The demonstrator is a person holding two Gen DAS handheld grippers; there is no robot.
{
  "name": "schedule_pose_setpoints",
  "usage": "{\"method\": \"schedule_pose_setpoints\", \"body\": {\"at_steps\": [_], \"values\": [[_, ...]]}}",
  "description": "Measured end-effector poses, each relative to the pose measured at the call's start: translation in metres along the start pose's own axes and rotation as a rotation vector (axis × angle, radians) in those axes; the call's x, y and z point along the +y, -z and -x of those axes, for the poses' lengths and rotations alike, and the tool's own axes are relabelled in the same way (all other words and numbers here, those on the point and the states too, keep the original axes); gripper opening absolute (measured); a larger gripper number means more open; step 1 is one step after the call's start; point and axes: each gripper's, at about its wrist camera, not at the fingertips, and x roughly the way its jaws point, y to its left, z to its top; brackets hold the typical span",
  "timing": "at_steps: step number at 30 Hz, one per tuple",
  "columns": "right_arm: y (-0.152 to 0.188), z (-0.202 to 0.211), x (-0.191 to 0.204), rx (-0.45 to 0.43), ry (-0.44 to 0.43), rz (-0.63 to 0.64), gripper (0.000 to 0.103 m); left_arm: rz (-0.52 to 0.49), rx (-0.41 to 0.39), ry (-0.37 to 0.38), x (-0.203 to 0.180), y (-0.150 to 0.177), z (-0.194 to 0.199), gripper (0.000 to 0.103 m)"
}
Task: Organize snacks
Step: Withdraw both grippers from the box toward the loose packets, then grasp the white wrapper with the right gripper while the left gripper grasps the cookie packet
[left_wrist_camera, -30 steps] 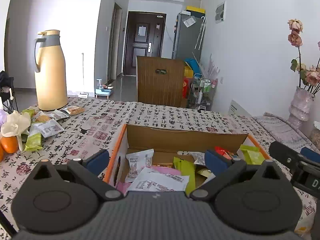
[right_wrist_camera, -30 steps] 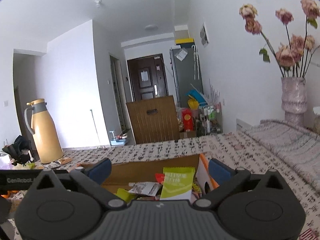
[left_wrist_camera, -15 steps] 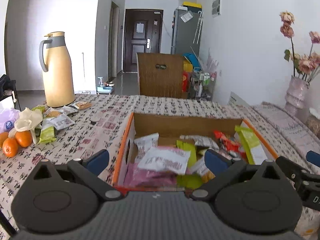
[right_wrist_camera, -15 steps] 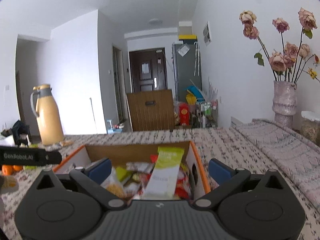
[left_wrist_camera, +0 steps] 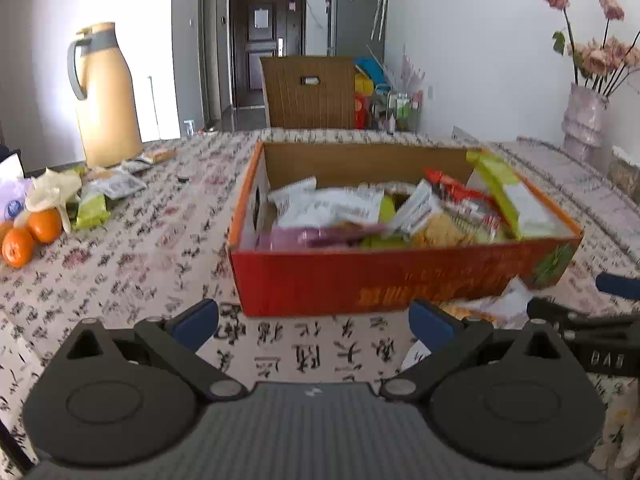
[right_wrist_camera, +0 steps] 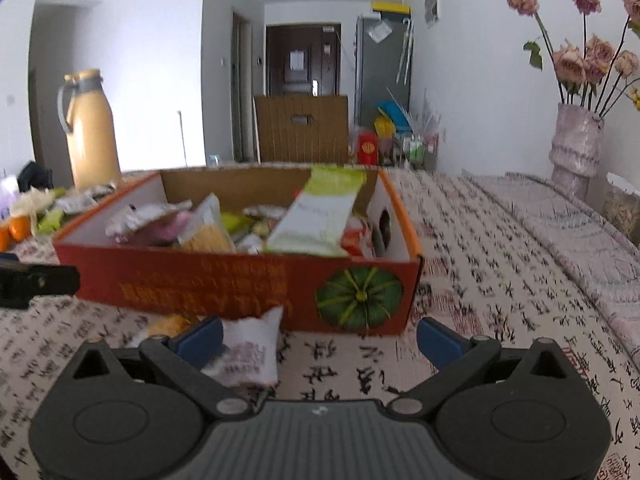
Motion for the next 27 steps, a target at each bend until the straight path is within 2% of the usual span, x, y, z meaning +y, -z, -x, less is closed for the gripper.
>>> {"method": "schedule_pose_setpoints", "body": {"at_steps": [4, 8, 15, 18, 20, 22, 27], "values": [[0.0, -0.011, 0.007, 0.036, 0.004, 0.016, 0.101, 0.002, 0.001, 0.01, 0.001, 0.007, -0.008, 0.103], [-0.001, -0.019, 0.014, 0.062, -0.016, 0.032, 0.09, 0.015, 0.005, 0.027, 0.002, 0.011, -0.013, 0.103], [0.0, -0.028, 0.024, 0.086, -0.088, 0.056, 0.078, 0.051, 0.02, 0.049, 0.008, 0.012, -0.017, 0.103], [0.001, -0.03, 0.026, 0.088, -0.122, 0.051, 0.068, 0.053, 0.024, 0.051, 0.008, 0.013, -0.018, 0.103], [0.001, -0.029, 0.026, 0.084, -0.151, 0.04, 0.049, 0.053, 0.027, 0.053, 0.008, 0.013, -0.019, 0.103], [0.0, -0.029, 0.026, 0.08, -0.171, 0.034, 0.036, 0.055, 0.028, 0.054, 0.008, 0.013, -0.019, 0.103], [0.0, -0.025, 0.024, 0.061, -0.187, 0.027, 0.026, 0.056, 0.03, 0.051, 0.008, 0.013, -0.019, 0.103]]}}
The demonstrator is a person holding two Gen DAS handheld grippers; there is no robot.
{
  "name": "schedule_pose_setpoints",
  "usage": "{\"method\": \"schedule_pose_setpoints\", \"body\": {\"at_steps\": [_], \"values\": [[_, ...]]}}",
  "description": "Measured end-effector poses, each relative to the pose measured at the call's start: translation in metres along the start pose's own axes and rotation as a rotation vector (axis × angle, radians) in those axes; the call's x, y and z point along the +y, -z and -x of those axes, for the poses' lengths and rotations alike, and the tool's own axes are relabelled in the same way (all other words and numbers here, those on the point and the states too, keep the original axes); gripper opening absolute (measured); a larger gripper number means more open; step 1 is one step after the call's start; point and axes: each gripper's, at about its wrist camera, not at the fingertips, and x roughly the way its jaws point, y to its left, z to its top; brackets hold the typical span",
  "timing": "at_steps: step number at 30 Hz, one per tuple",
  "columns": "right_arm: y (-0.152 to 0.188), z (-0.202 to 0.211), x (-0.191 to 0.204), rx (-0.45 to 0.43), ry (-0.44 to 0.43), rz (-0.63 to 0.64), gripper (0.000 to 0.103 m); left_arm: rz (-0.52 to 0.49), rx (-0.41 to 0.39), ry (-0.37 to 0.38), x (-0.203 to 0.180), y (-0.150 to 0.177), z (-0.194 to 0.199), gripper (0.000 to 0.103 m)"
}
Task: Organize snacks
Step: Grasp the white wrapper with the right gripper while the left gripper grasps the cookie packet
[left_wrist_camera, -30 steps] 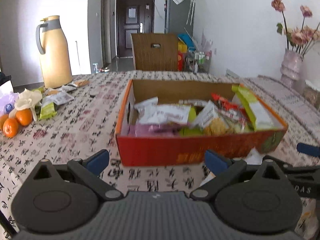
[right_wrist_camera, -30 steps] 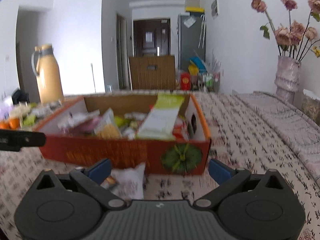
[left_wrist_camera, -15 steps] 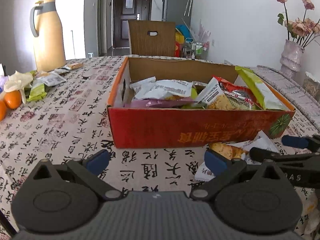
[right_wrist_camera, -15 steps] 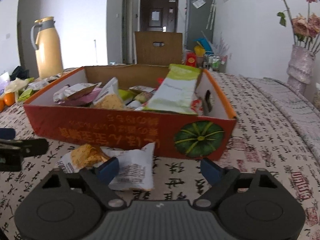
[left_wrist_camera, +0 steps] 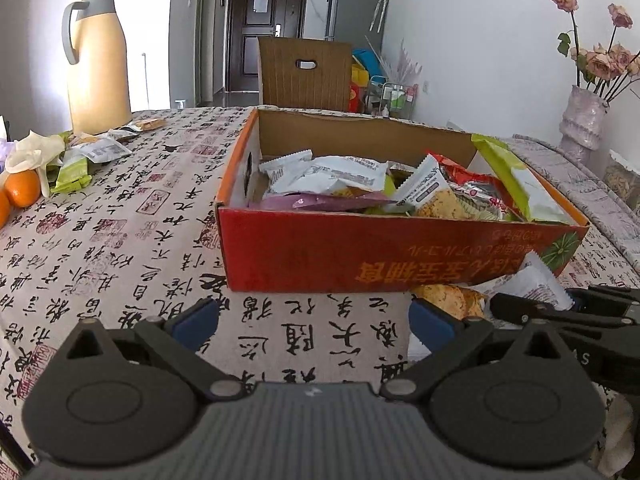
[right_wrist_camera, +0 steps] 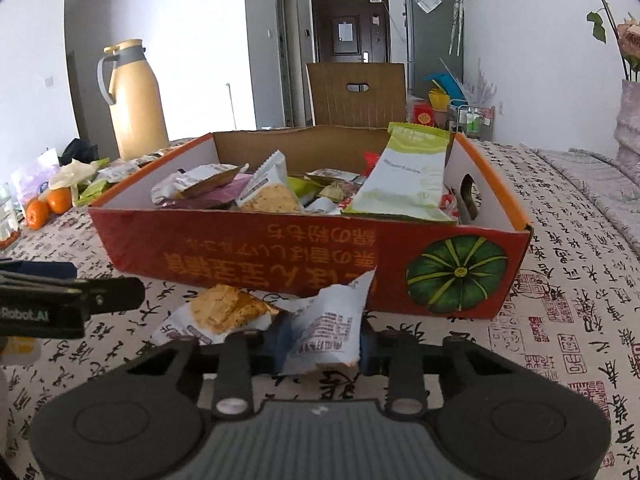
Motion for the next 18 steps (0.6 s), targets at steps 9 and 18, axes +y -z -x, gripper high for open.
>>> {"method": "schedule_pose_setpoints", "body": {"at_steps": [9, 18], "values": [[0.003, 0.035, -0.016, -0.089, -0.007, -0.038, 0.013, -0.006, 0.028, -0.02, -0.002, -0.004, -0.001, 0.103], [0.013, 0.07, -0.051, -0.161, 0.023, -0.097, 0.013, -0.078, 0.049, 0.002, -0.043, -0.015, 0.004, 0.103]]}}
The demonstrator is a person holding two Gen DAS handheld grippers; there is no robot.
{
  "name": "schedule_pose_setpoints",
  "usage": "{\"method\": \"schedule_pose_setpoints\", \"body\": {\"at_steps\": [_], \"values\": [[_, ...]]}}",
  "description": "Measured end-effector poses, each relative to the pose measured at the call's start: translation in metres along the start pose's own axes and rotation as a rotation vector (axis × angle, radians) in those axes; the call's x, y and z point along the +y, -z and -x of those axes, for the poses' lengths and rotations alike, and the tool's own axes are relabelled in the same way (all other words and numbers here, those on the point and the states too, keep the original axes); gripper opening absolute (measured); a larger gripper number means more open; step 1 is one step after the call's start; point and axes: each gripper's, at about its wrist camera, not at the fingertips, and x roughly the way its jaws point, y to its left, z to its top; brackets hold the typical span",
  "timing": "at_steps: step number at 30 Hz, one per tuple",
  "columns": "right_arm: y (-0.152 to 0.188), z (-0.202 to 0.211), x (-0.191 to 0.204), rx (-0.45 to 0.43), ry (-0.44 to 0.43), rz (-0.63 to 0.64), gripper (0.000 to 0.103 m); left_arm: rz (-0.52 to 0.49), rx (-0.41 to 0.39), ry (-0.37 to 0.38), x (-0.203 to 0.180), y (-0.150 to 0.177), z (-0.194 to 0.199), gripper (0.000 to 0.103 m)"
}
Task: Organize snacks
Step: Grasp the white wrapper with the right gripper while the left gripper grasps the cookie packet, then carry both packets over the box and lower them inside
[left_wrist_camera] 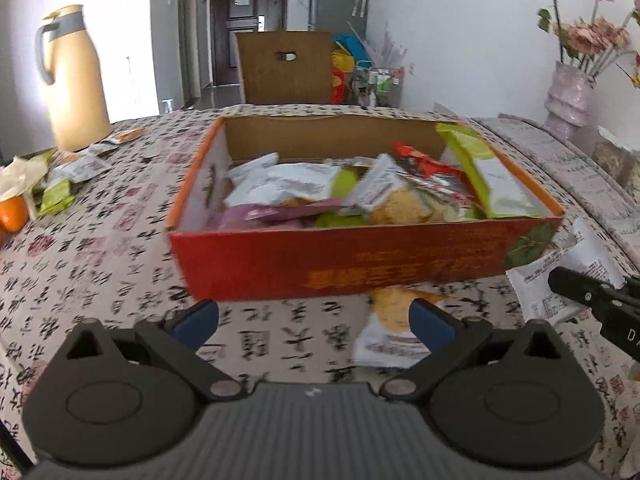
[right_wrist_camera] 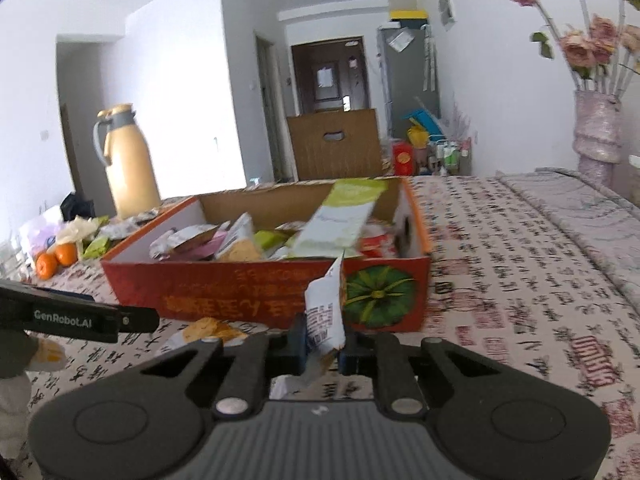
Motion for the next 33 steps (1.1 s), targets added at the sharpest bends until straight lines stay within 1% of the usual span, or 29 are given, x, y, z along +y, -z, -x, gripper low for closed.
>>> {"method": "schedule_pose_setpoints", "body": {"at_steps": [3, 7, 14, 16, 17, 18, 20, 22, 23, 24, 26, 27, 29, 33], "values": [[0.0, 0.004, -0.017, -0.018, 0.021, -0.037, 0.013, -0.014, 0.037, -0.015, -0.017, -0.002, -0.009, 0.103], [0.003, 0.003, -0.032, -0.027, 0.036, -0.083, 0.013, 0.001, 0.098, -0.02, -0.032, -0.003, -0.025, 0.103], [0.011, -0.003, -0.042, -0.044, 0.017, -0.134, 0.013, -0.027, 0.127, -0.028, -0.057, 0.0, -0.037, 0.102], [0.013, -0.002, -0.043, -0.049, 0.016, -0.144, 0.013, -0.035, 0.133, -0.031, -0.062, 0.001, -0.04, 0.098], [0.013, -0.002, -0.044, -0.052, 0.016, -0.148, 0.013, -0.038, 0.14, -0.03, -0.064, 0.001, -0.042, 0.092], [0.014, -0.001, -0.044, -0.054, 0.016, -0.15, 0.013, -0.039, 0.146, -0.028, -0.065, 0.002, -0.043, 0.09], [0.015, -0.001, -0.043, -0.056, 0.012, -0.149, 0.013, -0.038, 0.15, -0.017, -0.067, 0.004, -0.046, 0.088], [0.015, -0.002, -0.042, -0.055, 0.009, -0.144, 0.013, -0.044, 0.143, -0.006, -0.067, 0.004, -0.045, 0.083], [0.016, -0.002, -0.042, -0.055, 0.008, -0.142, 0.013, -0.045, 0.141, 0.003, -0.068, 0.003, -0.045, 0.075], [0.016, -0.002, -0.041, -0.054, 0.007, -0.14, 0.013, -0.047, 0.135, 0.01, -0.068, 0.004, -0.043, 0.066], [0.016, -0.001, -0.041, -0.057, 0.007, -0.138, 0.013, -0.049, 0.131, 0.031, -0.068, 0.004, -0.04, 0.057], [0.016, -0.001, -0.04, -0.059, 0.008, -0.137, 0.013, -0.042, 0.13, 0.043, -0.066, 0.004, -0.039, 0.051], [0.017, -0.001, -0.04, -0.061, 0.008, -0.136, 0.014, -0.032, 0.125, 0.063, -0.064, 0.004, -0.036, 0.046], [0.017, -0.001, -0.039, -0.062, 0.01, -0.132, 0.014, -0.028, 0.113, 0.068, -0.06, 0.006, -0.031, 0.044]]}}
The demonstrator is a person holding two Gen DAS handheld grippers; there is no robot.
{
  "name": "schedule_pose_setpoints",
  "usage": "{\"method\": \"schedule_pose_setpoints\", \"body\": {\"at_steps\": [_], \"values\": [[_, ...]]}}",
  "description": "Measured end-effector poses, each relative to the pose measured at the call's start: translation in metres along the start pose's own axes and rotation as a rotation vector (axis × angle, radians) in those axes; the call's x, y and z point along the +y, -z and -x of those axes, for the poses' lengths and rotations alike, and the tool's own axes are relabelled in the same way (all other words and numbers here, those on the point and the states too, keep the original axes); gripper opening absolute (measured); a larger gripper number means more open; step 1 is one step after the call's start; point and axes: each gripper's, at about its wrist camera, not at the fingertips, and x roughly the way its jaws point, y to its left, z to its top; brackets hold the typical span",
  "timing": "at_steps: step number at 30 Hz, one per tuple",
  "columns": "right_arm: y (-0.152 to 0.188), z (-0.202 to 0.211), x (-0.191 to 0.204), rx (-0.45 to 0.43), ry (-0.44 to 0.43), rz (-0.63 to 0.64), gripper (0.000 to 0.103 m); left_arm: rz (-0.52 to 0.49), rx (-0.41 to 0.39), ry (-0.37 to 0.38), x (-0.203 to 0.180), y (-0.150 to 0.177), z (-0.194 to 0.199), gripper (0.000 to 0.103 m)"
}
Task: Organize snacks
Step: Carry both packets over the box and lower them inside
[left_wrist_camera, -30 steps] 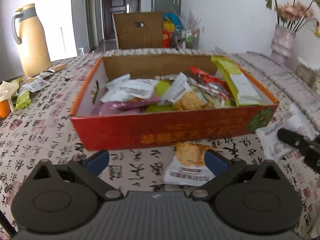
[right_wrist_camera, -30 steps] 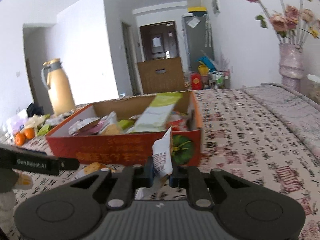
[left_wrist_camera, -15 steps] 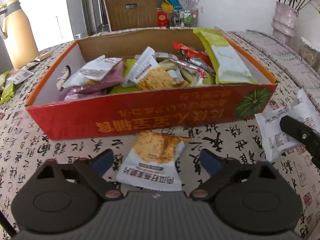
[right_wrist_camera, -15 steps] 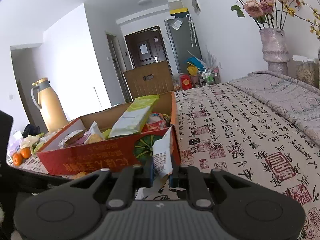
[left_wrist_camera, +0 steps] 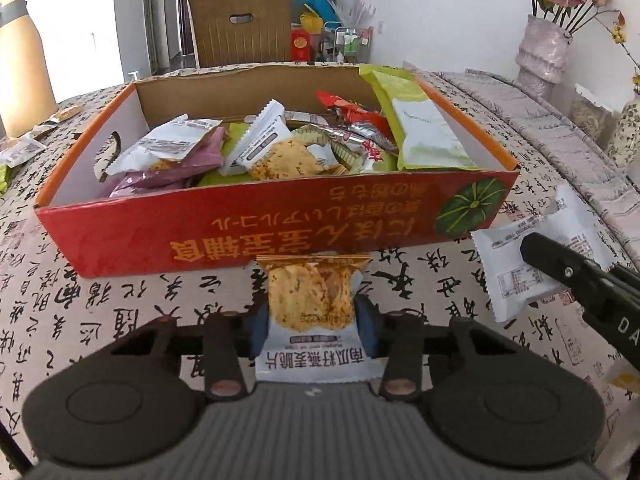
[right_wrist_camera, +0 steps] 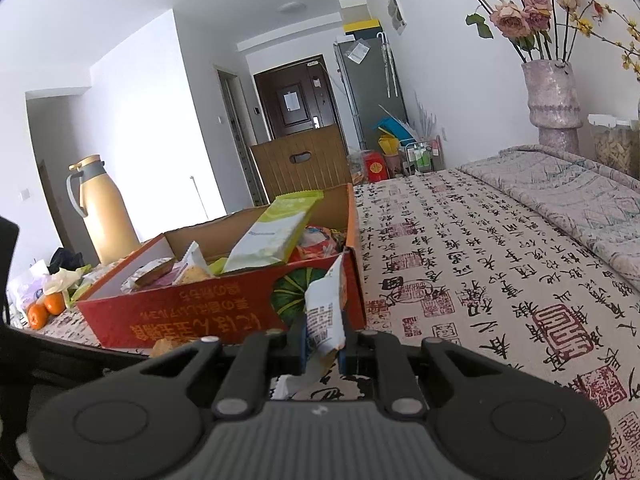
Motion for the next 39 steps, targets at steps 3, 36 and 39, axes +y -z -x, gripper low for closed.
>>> {"method": "schedule_pose_setpoints", "body": {"at_steps": [3, 36, 39], "values": [[0.001, 0.001, 0.001, -0.005, 0.004, 0.005, 0.014, 0.0, -0.014, 0.001, 0.001, 0.004, 0.007, 0.044], [-0.072, -0.01, 0.061, -0.148, -0.039, 0.12, 0.014, 0.05, -0.298, -0.041, 0.05, -0.064, 0.067, 0.044], [-0.081, -0.024, 0.07, -0.147, -0.048, 0.134, 0.014, 0.063, -0.305, -0.049, 0.055, -0.075, 0.06, 0.044]]}}
